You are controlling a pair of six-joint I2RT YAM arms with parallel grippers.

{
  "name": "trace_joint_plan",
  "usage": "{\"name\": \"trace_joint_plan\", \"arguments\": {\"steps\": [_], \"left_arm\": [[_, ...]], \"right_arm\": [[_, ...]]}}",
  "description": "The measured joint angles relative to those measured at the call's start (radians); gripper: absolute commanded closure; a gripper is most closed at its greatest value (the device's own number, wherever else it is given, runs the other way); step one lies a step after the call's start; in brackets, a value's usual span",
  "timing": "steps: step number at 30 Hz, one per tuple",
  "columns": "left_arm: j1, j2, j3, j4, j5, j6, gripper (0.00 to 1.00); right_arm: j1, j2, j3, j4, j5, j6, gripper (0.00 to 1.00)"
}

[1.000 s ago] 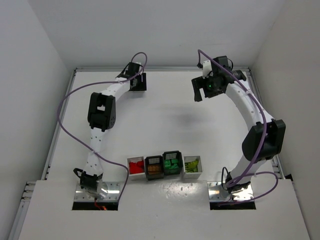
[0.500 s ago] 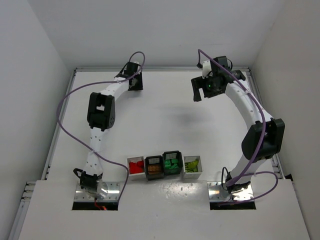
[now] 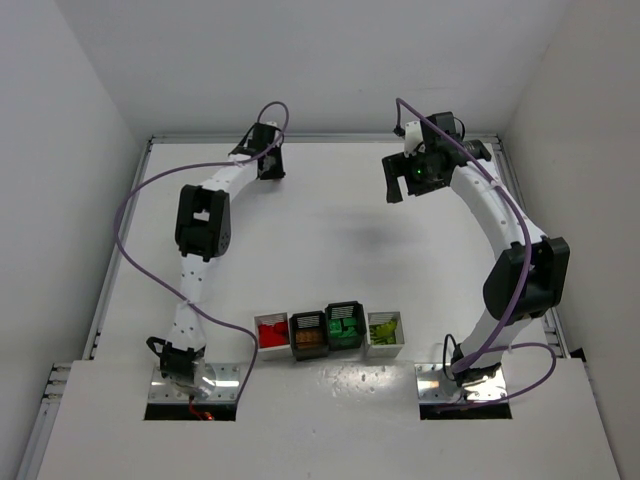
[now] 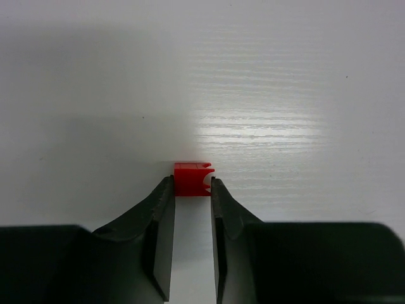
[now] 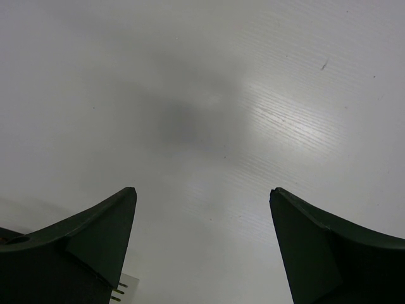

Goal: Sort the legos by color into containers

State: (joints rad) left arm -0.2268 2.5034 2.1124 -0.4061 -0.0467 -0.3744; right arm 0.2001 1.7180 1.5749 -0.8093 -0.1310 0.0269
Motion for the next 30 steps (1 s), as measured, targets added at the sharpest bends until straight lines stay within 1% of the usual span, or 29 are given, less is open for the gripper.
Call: {"name": "trace_joint_plan", "arguments": {"steps": [2,3,5,8,10,14,17,21,25,26,30], "left_arm": [[0.0,0.001,0.0,0.004,0.002,0.0,0.83],[0.0,0.001,0.0,0.004,0.005,0.001,0.87],[0.0,0.001,0.0,0.005,0.016,0.01,0.9],[0.002,-0.013,-0.023,0.02,0.053,0.045,0.91],[0.003,-0.069,-0.114,0.037,0.101,0.077,0.91],[0.006,-0.302,-0.431,0.046,0.227,0.157,0.91],[0.008,-0.5,-0.594,0.042,0.363,0.244,0.91],[0.018,-0.778,-0.724,0.008,0.55,0.401,0.91],[0.011,-1.032,-0.833,-0.099,0.696,0.591,0.9],[0.002,-1.085,-0.859,-0.145,0.721,0.649,0.88],[-0.086,-1.231,-0.954,-0.365,0.803,0.9,0.88]], "right_arm": [[0.0,0.0,0.0,0.0,0.0,0.0,0.14],[0.0,0.0,0.0,0.0,0.0,0.0,0.14],[0.0,0.0,0.0,0.0,0.0,0.0,0.14],[0.005,0.0,0.0,0.0,-0.002,0.0,0.14],[0.006,0.0,0.0,0.0,-0.006,0.0,0.14],[0.007,0.0,-0.007,-0.001,-0.03,-0.001,0.14],[0.007,0.0,-0.008,-0.001,-0.05,-0.001,0.14],[0.007,0.0,-0.007,-0.004,-0.082,-0.002,0.14],[0.014,0.0,-0.007,-0.008,-0.117,-0.007,0.14],[0.016,0.0,-0.007,-0.009,-0.127,-0.009,0.14],[0.019,0.0,-0.005,-0.015,-0.169,-0.018,0.14]]}}
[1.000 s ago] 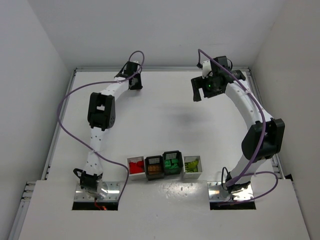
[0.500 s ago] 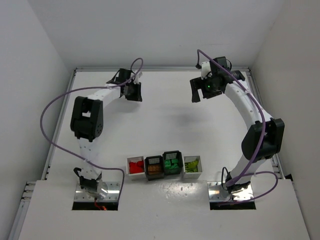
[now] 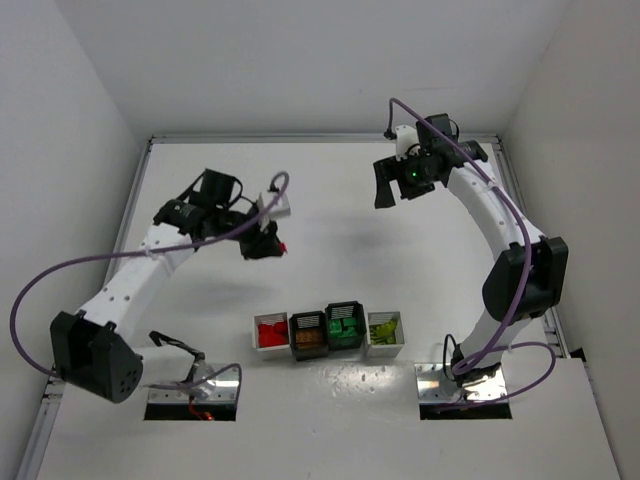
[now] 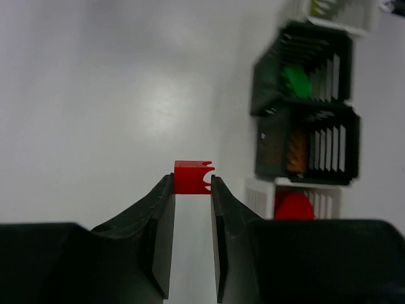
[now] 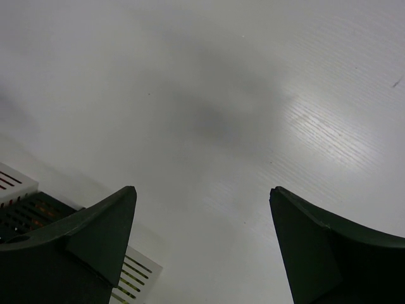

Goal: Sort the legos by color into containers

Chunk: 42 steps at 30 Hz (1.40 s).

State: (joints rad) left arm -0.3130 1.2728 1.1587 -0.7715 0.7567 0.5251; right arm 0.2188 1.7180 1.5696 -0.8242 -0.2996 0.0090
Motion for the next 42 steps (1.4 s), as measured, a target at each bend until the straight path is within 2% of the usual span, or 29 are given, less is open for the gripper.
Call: {"name": "trace_joint_plan", "arguments": {"steps": [4,9,14,20,25,30,35,39,41,42], "left_arm": [[-0.078,-0.114,-0.106,-0.154,0.031,0.145,0.85],[-0.152,-0.234,-0.174,-0.292,0.029,0.29,0.76],[-0.221,-0.242,-0.175,-0.398,-0.004,0.418,0.74],[-0.297,-0.204,-0.175,-0.458,-0.056,0.481,0.65],[-0.336,-0.193,-0.175,-0.467,-0.094,0.483,0.45],[-0.356,-0.186,-0.175,-0.447,-0.121,0.463,0.32],[-0.361,-0.198,-0.175,-0.406,-0.141,0.438,0.29],[-0.344,-0.251,-0.175,-0.319,-0.15,0.343,0.29],[-0.317,-0.278,-0.175,-0.246,-0.16,0.253,0.07],[-0.296,-0.289,-0.175,-0.198,-0.175,0.19,0.0]], "right_arm": [[0.001,0.0,0.006,-0.009,-0.033,-0.007,0.14],[0.001,0.0,0.014,-0.015,-0.052,-0.011,0.14],[0.001,0.0,0.014,-0.019,-0.068,-0.018,0.14],[0.001,0.0,0.014,-0.023,-0.079,-0.031,0.14],[0.001,0.0,0.013,-0.023,-0.08,-0.035,0.14],[0.001,0.0,0.013,-0.023,-0.08,-0.036,0.14],[0.001,0.0,0.012,-0.023,-0.08,-0.037,0.14],[0.001,0.0,0.001,-0.023,-0.078,-0.042,0.14],[0.001,0.0,-0.014,-0.023,-0.076,-0.043,0.14],[0.001,0.0,-0.023,-0.023,-0.071,-0.043,0.14]]}}
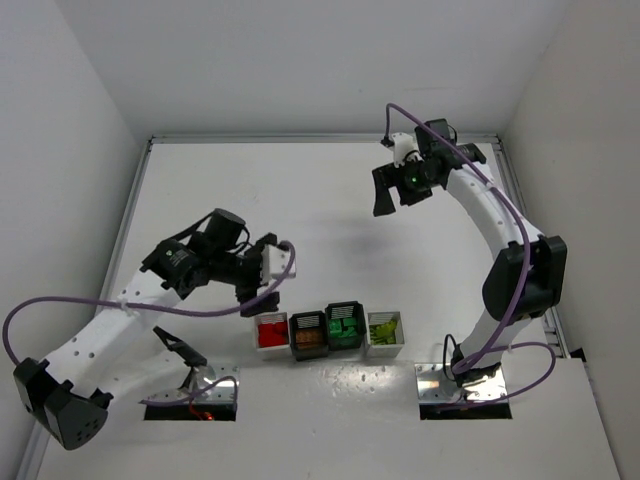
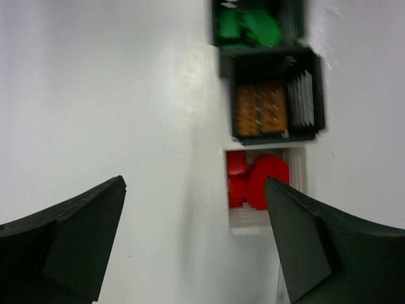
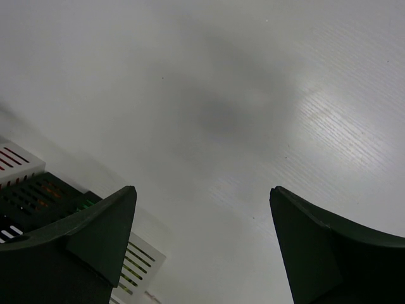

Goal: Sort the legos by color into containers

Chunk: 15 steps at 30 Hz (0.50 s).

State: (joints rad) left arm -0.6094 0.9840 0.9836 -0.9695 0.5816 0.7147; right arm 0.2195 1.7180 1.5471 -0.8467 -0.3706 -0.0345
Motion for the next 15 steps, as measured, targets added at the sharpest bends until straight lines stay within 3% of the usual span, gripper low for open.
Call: {"name": "trace_joint_plan", "arguments": {"steps": [8,15], "left_arm": [[0.143,0.071,0.012,0.267,-0.219,-0.433,0.0],[0.287,0.202,0.03,0.339,-0.347,-0.637,0.0]], "right_arm": [[-0.006,-0.001,-0.019,0.001,0.11,-0.011,0.06],[-0.098,-0.001,-0.025,0.0,0.228,-0.073,0.02]]}}
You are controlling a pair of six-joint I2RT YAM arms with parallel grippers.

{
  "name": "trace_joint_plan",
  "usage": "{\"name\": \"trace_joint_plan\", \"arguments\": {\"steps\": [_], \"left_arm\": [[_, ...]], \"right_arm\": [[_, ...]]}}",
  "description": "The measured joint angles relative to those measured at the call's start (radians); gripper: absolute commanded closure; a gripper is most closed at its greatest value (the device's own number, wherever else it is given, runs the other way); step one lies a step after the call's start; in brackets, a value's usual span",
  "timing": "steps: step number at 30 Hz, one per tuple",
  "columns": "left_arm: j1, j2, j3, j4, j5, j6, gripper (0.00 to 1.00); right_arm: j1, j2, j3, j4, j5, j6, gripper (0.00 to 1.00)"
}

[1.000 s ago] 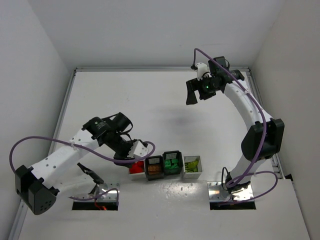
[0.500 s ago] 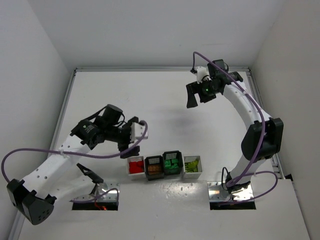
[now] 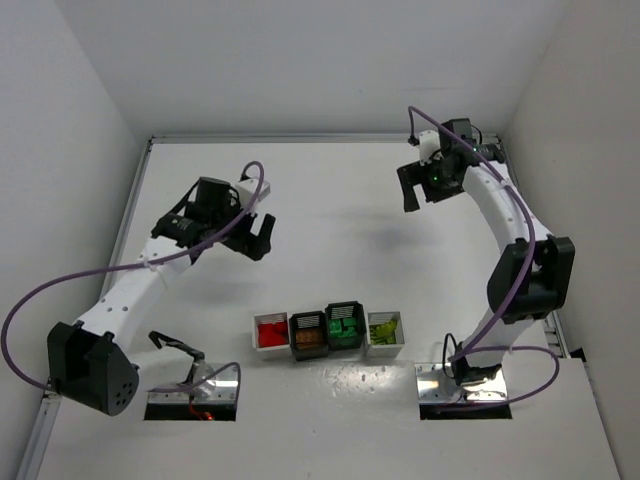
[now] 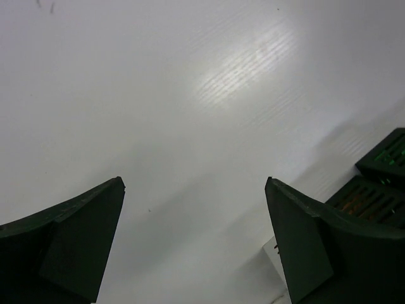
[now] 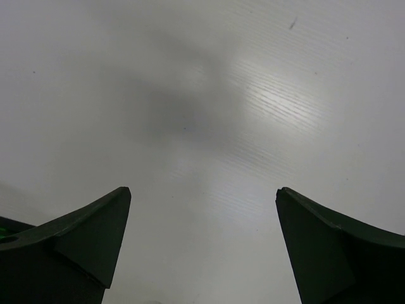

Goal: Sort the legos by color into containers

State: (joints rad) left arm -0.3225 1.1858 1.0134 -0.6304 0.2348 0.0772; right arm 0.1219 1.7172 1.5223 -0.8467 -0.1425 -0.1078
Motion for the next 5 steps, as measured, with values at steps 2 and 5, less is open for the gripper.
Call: {"name": "trace_joint_plan", "arguments": {"steps": [2,5], "left_arm": [[0.01,0.008,0.002,0.019,-0.026,-0.031,0.0],[0.033,0.043,0.013,0.034,-0.03,-0.064,0.0]], "right_arm": [[-0.024,0.0,-0.011,0.001,0.005,-0.005,0.01],[-0.034,0.0,-0.046,0.006,0.005,-0.008,0.01]]}}
